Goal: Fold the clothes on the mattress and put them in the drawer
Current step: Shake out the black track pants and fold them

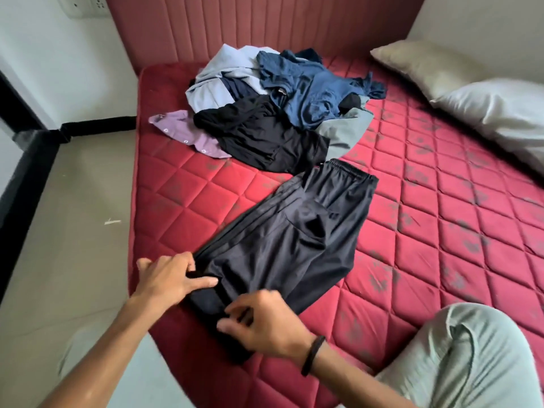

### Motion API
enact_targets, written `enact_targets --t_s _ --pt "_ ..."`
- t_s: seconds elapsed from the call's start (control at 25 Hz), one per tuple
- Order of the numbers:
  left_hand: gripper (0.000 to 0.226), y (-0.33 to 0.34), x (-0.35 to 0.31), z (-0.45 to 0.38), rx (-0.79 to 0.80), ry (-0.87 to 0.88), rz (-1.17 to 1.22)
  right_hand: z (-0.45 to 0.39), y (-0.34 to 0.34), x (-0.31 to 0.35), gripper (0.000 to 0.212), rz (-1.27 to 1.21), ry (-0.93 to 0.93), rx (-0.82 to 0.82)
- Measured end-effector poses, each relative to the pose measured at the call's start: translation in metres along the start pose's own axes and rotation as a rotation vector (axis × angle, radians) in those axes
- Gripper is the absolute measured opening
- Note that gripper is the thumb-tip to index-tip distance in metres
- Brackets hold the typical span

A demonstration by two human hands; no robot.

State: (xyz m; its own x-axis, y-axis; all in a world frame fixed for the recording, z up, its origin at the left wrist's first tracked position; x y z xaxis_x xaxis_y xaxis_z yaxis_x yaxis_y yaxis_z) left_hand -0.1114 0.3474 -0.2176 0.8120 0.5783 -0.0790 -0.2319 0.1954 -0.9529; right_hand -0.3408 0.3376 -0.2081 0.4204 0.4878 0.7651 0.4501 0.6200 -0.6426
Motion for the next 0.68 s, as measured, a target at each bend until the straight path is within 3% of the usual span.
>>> enact_targets --t_s 0.12,0.2,0.28,0.36,0.48,0.68 --pt "0.058 0.016 -0.02 0.05 -0.419 0.107 0.098 -0.04 -0.054 -0.035 0.028 0.255 0.0 -0.341" --pt "0.063 0.037 -0.058 0.069 -0.38 0.244 0.213 -0.064 -0.103 -0.072 0.031 0.465 0.131 -0.476" --pt "0.07 0.066 -0.081 0.071 -0.298 0.327 0.151 -0.077 -0.134 -0.105 0.045 0.59 0.395 -0.351" --pt "0.071 0.084 -0.081 0.063 -0.298 0.299 0.083 -0.075 -0.144 -0.124 0.051 0.692 0.588 -0.229" --pt "0.07 0.088 -0.079 0.063 -0.357 0.266 0.108 -0.076 -0.144 -0.13 0.034 0.668 0.526 -0.256" --pt "0.068 0.077 -0.083 0.063 -0.453 0.212 0.201 -0.093 -0.163 -0.121 0.019 0.731 0.295 -0.531"
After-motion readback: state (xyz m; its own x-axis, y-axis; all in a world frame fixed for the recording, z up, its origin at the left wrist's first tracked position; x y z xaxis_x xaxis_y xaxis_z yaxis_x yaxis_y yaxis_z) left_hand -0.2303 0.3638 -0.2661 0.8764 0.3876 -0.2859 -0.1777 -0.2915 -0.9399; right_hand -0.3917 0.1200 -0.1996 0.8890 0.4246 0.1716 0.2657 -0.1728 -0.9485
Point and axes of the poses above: each hand's wrist, its own z-axis away from the middle knuckle, its own y-axis out of the palm, x = y × z, the point moved 3 cm from there along -z, towards the middle knuckle, and after that the axes turned 7 degrees about -y, right-handed, at the moved point
